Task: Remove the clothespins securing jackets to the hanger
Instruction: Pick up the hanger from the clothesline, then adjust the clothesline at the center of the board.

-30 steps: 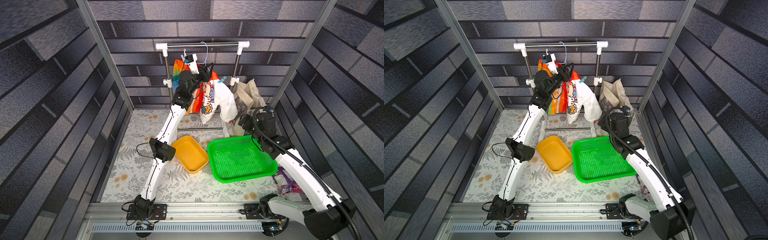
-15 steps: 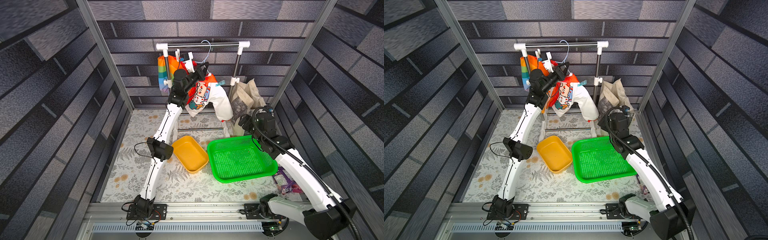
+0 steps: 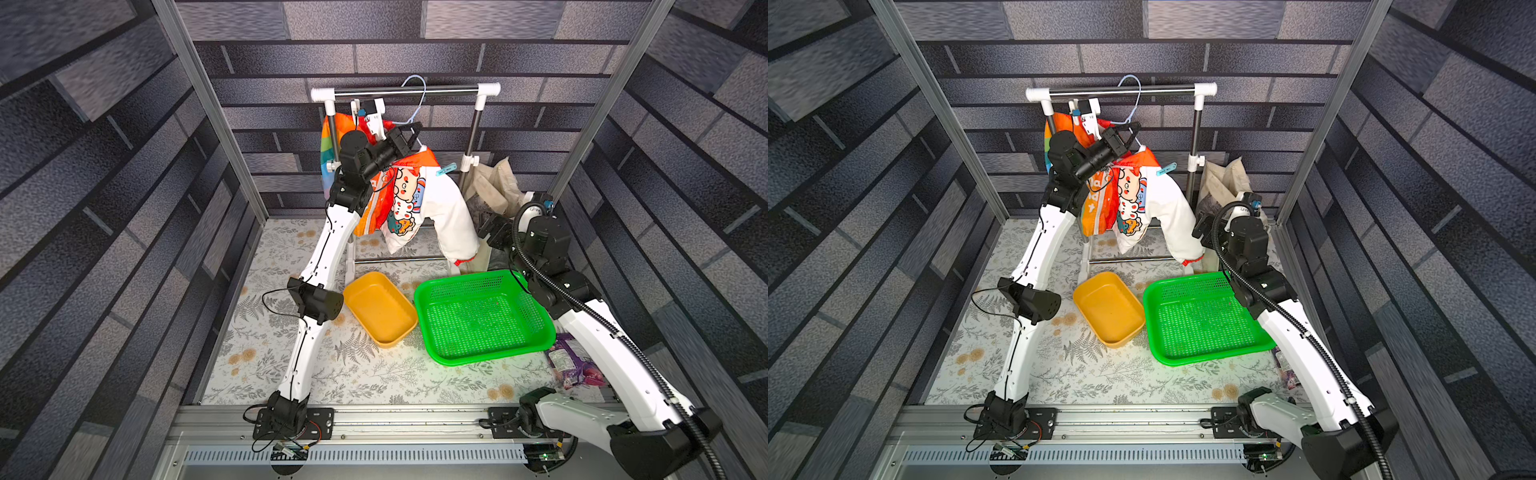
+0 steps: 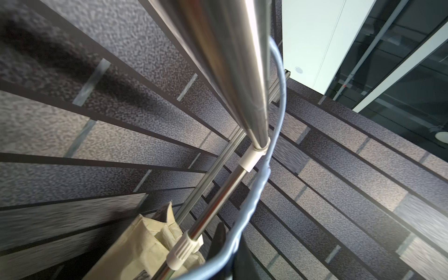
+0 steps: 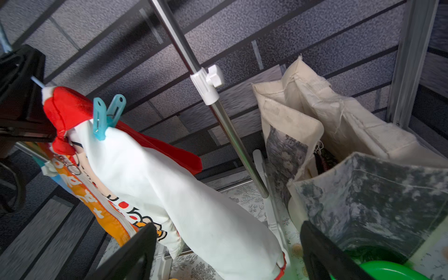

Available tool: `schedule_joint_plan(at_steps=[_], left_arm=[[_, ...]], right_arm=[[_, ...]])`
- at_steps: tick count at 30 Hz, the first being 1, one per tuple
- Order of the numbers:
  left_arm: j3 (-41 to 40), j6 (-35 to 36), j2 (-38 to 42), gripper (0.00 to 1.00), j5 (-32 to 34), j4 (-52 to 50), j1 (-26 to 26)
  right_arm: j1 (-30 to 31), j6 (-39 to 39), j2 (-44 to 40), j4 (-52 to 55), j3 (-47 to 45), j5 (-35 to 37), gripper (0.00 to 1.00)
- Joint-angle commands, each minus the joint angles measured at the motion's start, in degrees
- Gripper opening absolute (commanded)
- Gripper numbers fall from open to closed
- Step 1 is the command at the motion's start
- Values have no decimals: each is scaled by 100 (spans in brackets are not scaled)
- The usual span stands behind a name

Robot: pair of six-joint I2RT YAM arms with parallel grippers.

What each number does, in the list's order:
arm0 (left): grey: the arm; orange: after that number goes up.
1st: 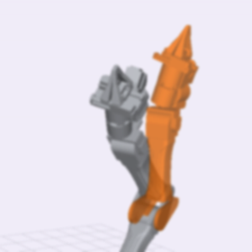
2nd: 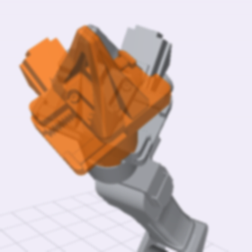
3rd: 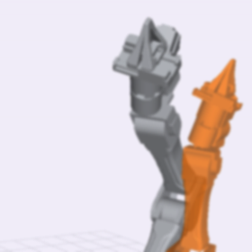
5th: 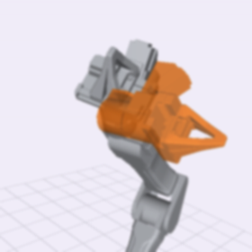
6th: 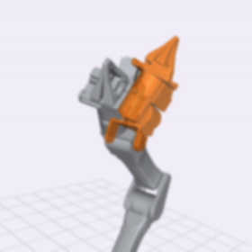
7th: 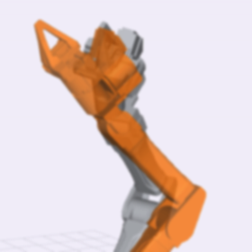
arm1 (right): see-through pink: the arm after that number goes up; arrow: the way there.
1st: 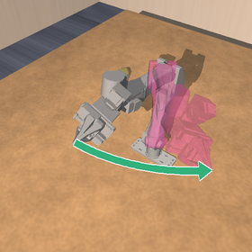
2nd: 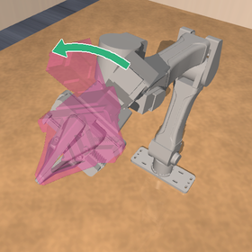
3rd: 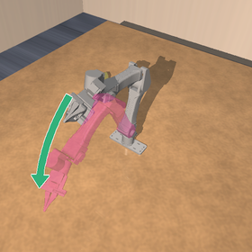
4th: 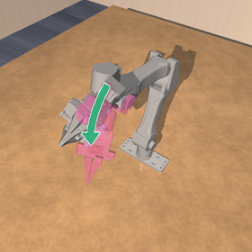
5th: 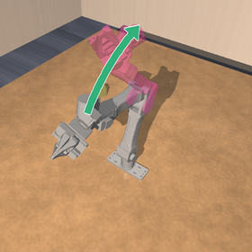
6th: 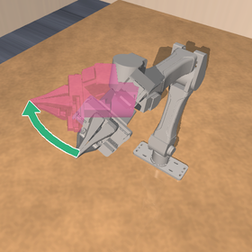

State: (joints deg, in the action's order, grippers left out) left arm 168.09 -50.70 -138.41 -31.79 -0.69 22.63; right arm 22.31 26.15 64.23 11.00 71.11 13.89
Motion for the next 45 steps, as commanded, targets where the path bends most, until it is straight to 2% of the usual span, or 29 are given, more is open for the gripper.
schedule_joint_plan(at_steps=[1, 6, 11, 18, 22, 25, 29, 32, 34, 35, 37, 39, 41, 45], left_arm=[[94, -400, 645, 0, -1081, 610, 13], [109, -426, 669, 0, -1611, 501, 30], [95, -276, 701, 0, -1905, -491, 103], [97, 1449, 1018, 0, -1707, -2944, 605], [-54, 2420, 1303, 0, -1356, -4070, 891], [-411, 2829, 1510, 0, -1119, -4540, 1015], [-830, 3031, 1710, 0, -929, -4758, 1116], [-1603, 3090, 2069, 0, -916, -4267, 1160], [-2894, 2854, 2640, 0, -934, -3142, 1095], [-3678, 2565, 2990, 0, -995, -2273, 1011], [-5963, 1225, 3833, 0, -1020, 708, 634], [-7243, -97, 4162, 0, -765, 2768, 180], [-7723, -738, 4234, 0, -855, 3426, -108], [-8047, -567, 4461, 0, -837, 3247, -42]], right_arm=[[-37, -304, -122, -508, 252, -515, 95], [-35, -218, -102, -600, 302, -852, 95], [-36, -142, -164, -718, 383, -1356, 95], [-36, 8, -81, -335, 444, -2238, 94], [-40, 112, -153, -46, 284, -2620, 97], [-38, 139, -261, 130, 141, -2820, 100], [-35, 191, -330, 395, 48, -3009, 100], [-35, 175, -411, 612, 1, -3100, 100], [-34, 133, -496, 681, -53, -3120, 100], [-40, 126, -520, 712, -69, -3102, 100], [-34, 131, -560, 678, -134, -3081, 100], [-34, 189, -534, 562, -161, -3140, 100], [-41, 251, -428, 483, -114, -3317, 100], [-33, 375, -122, 504, -43, -3608, 99]])
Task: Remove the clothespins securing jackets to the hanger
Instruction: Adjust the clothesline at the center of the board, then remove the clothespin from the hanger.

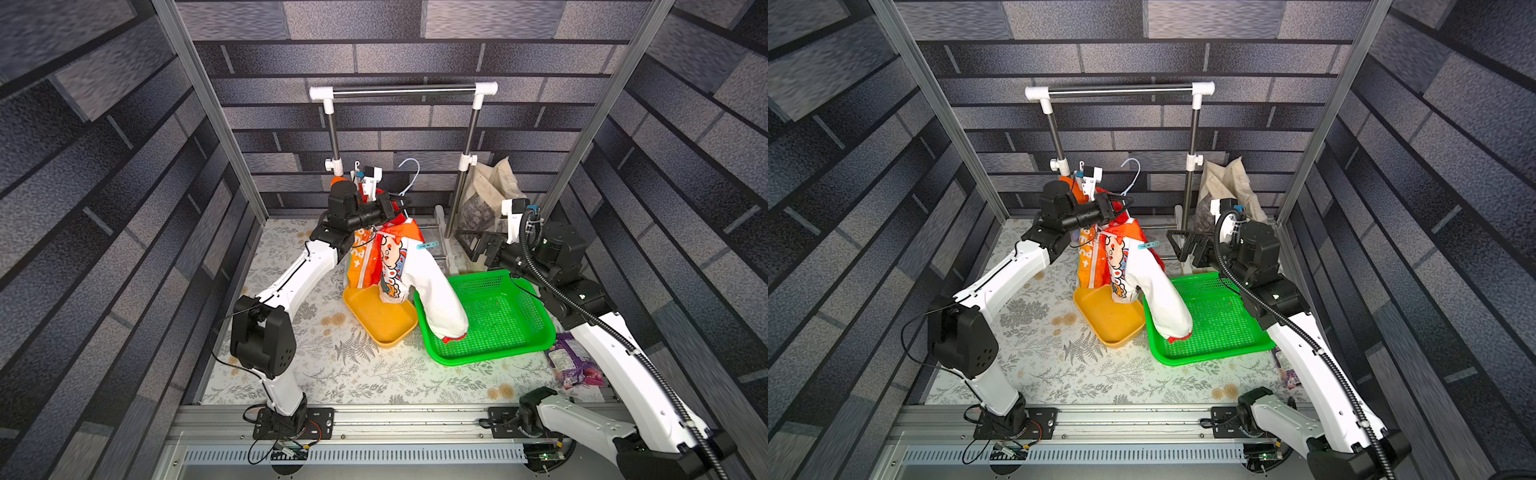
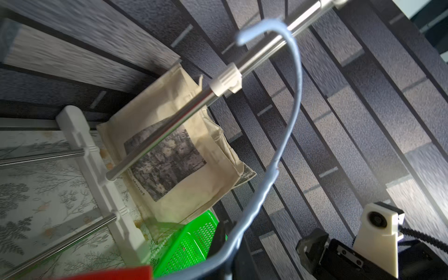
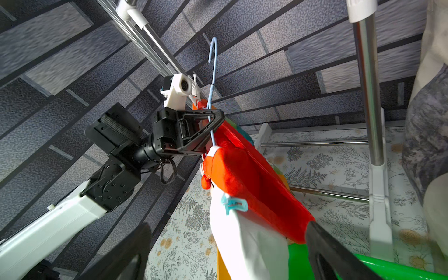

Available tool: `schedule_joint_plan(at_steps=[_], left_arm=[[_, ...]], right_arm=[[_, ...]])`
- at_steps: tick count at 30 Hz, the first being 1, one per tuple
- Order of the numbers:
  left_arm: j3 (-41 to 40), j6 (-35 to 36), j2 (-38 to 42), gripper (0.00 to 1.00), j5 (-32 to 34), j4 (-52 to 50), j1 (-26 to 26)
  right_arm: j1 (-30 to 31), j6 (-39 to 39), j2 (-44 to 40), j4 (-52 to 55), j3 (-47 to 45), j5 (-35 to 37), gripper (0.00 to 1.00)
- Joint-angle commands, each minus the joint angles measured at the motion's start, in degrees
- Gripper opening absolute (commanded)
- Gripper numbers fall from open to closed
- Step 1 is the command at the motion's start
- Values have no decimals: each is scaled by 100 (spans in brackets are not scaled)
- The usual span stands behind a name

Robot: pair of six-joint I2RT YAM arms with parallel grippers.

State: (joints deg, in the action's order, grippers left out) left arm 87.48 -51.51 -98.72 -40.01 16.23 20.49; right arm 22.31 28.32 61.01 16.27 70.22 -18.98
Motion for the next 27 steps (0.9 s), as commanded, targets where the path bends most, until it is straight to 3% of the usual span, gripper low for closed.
schedule_joint_plan(at_steps=[1, 5, 12, 27], left_arm=[[3, -451, 517, 0, -48, 1517, 190], [-91, -476, 599, 0, -218, 1674, 218], [-47, -244, 696, 0, -379, 1212, 249], [194, -291, 557, 0, -647, 983, 258]], right_arm=[[-38, 206, 270, -28, 33, -395, 98], [-33, 471, 548, -164, -138, -717, 92], [-7, 957, 564, -938, -482, -926, 88], [387, 1456, 846, -1811, -557, -1380, 59]])
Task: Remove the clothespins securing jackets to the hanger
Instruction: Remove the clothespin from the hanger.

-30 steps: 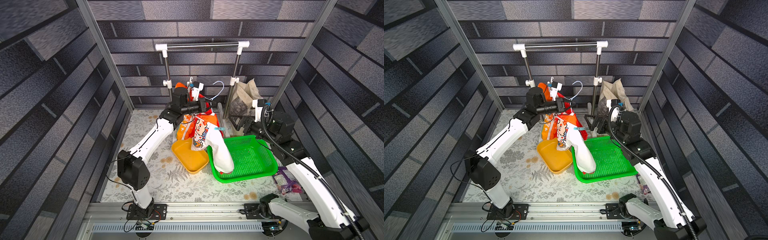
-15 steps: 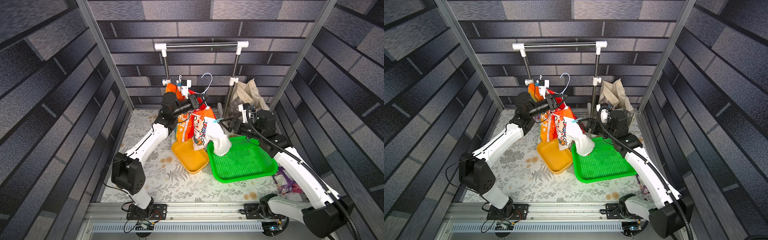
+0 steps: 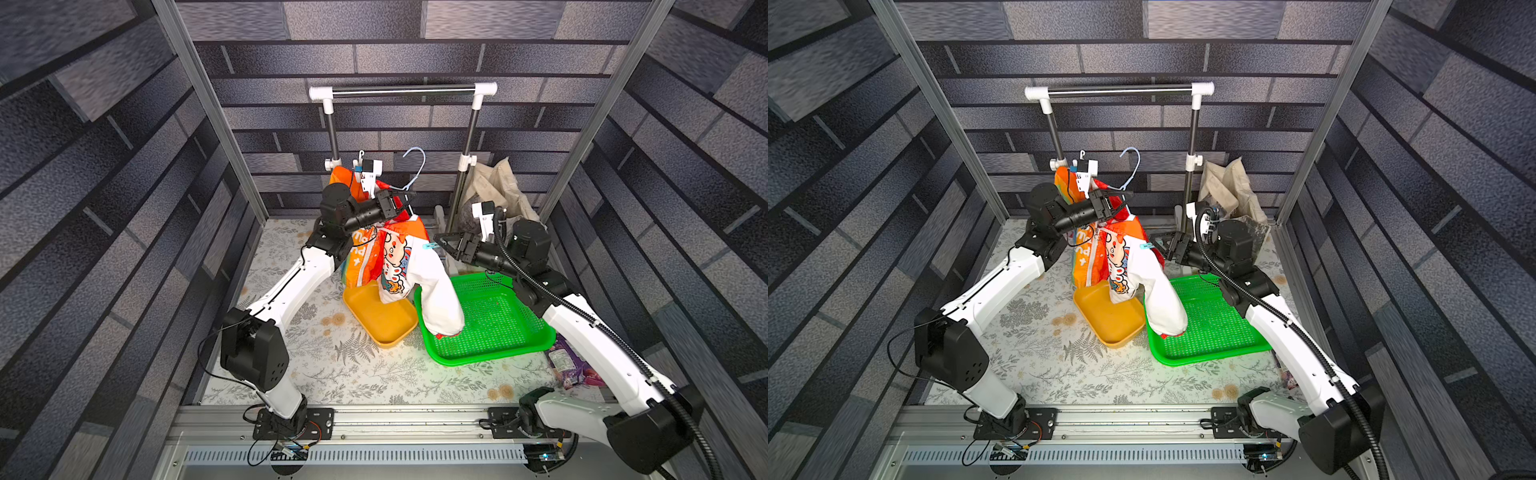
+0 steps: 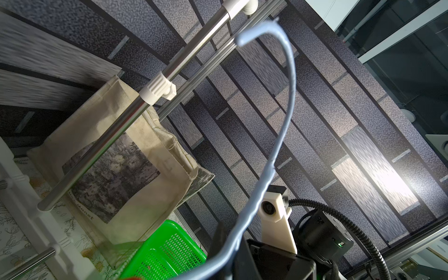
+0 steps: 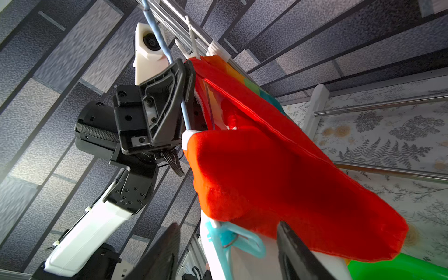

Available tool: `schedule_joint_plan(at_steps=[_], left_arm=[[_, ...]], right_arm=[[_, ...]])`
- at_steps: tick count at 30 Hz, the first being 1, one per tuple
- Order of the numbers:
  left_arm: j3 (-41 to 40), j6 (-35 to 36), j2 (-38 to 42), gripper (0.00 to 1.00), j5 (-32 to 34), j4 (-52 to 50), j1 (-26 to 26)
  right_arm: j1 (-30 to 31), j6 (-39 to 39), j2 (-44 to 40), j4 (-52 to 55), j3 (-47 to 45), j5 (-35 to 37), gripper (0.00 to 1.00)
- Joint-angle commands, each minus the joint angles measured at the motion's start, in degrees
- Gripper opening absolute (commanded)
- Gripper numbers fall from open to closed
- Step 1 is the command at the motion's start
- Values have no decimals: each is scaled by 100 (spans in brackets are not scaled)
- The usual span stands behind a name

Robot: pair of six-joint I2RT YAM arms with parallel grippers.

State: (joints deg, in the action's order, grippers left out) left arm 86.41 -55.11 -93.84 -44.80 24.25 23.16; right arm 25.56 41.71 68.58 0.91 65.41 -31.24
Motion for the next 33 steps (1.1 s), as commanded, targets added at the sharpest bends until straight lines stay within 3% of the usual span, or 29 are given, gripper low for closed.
schedule_joint_plan(at_steps=[1, 15, 18, 24, 29, 33], left_arm=[[321, 77, 60, 0, -177, 169, -7], [420, 18, -125, 0, -23, 168, -25], [461, 51, -160, 0, -13, 109, -23], [559, 672, -48, 0, 151, -612, -13], [635, 1133, 84, 0, 240, -1045, -22], [860, 1500, 145, 0, 12, -1434, -52]], right_arm=[[72, 110, 107, -287, -64, -186, 57], [98, 50, 139, -228, 6, -227, 20], [98, -4, 114, -191, 22, -72, 19], [98, -496, -43, 368, 361, 503, 9], [97, -812, -328, 583, 489, 1089, 9], [87, -1417, -636, 1368, 855, 1836, 9]])
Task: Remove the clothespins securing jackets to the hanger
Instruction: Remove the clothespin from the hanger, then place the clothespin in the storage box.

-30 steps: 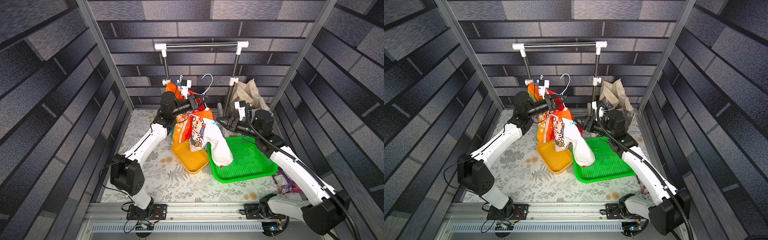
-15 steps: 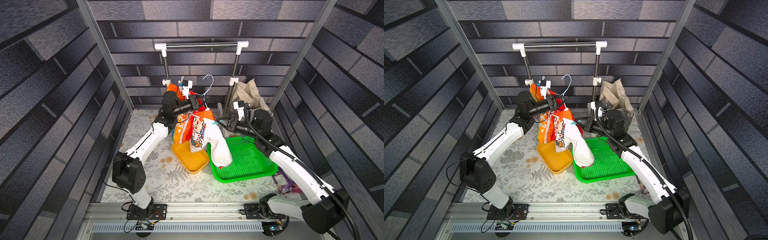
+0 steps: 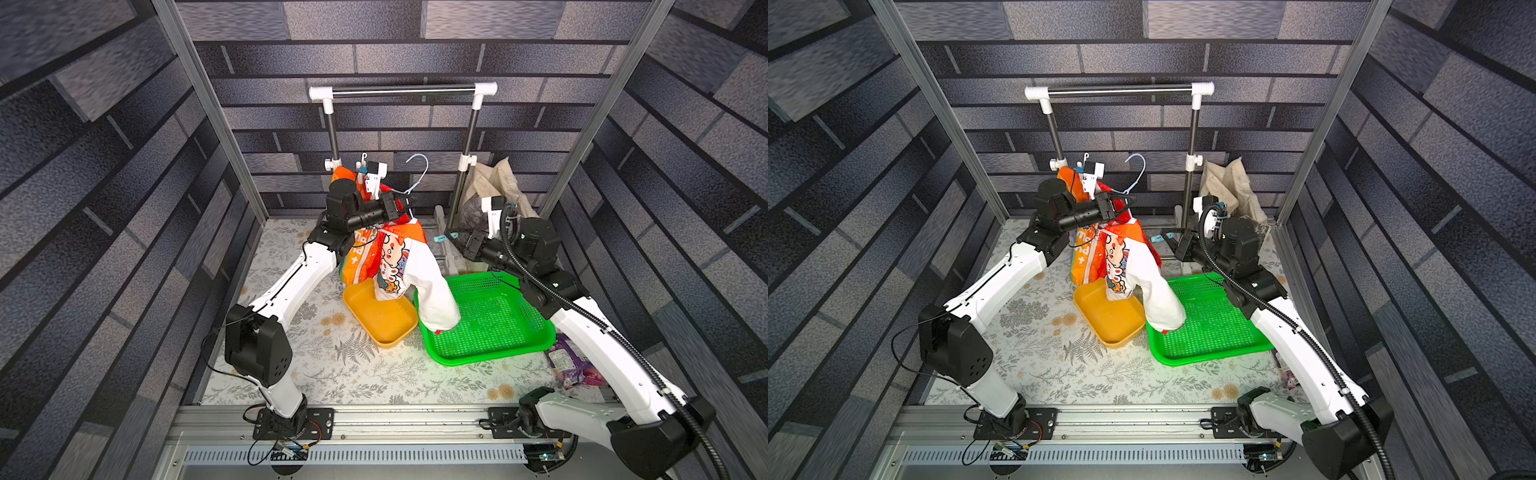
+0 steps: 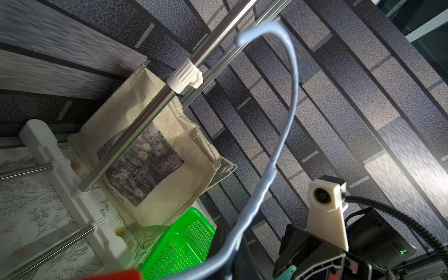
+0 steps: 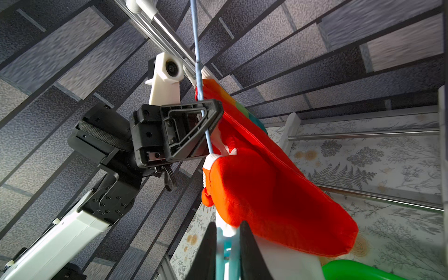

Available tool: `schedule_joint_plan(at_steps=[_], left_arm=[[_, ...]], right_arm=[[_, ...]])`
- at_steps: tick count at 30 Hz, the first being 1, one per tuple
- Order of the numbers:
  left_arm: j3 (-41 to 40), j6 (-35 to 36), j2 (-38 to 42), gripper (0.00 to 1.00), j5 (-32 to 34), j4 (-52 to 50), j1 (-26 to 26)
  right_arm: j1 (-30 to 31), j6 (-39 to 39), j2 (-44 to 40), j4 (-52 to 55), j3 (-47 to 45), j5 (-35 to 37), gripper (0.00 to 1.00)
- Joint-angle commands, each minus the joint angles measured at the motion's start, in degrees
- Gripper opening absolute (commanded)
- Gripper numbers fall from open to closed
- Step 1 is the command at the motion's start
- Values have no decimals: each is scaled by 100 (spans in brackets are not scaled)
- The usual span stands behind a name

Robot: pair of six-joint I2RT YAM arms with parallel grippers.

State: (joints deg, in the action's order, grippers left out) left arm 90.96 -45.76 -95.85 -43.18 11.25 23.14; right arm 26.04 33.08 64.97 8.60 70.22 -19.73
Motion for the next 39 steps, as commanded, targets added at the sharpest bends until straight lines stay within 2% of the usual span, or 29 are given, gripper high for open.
schedule_joint_plan(at_steps=[1, 5, 7, 10, 14, 18, 27, 34, 39], left_arm=[[526, 670, 365, 0, -322, -268, -77], [984, 779, 523, 0, -1207, -536, -228], [1231, 1046, 695, 0, -1391, -946, -298], [1616, 1830, 937, 0, -1294, -2030, -302], [1715, 2404, 1275, 0, -1033, -2752, -358], [1751, 3066, 1611, 0, -377, -3764, -528], [1116, 3032, 2505, 0, 144, -3727, -1095], [681, 2624, 2761, 0, 28, -3232, -1403], [487, 2538, 2881, 0, 29, -3146, -1487]], right_arm=[[40, -761, -317, 902, 481, 924, 9], [36, -1215, -343, 1707, 677, 1752, 9], [35, -1266, -320, 1789, 621, 1955, 9], [37, -1316, -187, 1822, 548, 1999, 10], [36, -1285, 207, 1901, 590, 1845, 10], [33, -976, 557, 1634, 343, 1533, 10], [209, 106, 1212, 175, -614, 674, 9], [927, -124, 2910, -25, 277, 513, 6], [1144, -382, 3525, -32, 497, 460, 6]])
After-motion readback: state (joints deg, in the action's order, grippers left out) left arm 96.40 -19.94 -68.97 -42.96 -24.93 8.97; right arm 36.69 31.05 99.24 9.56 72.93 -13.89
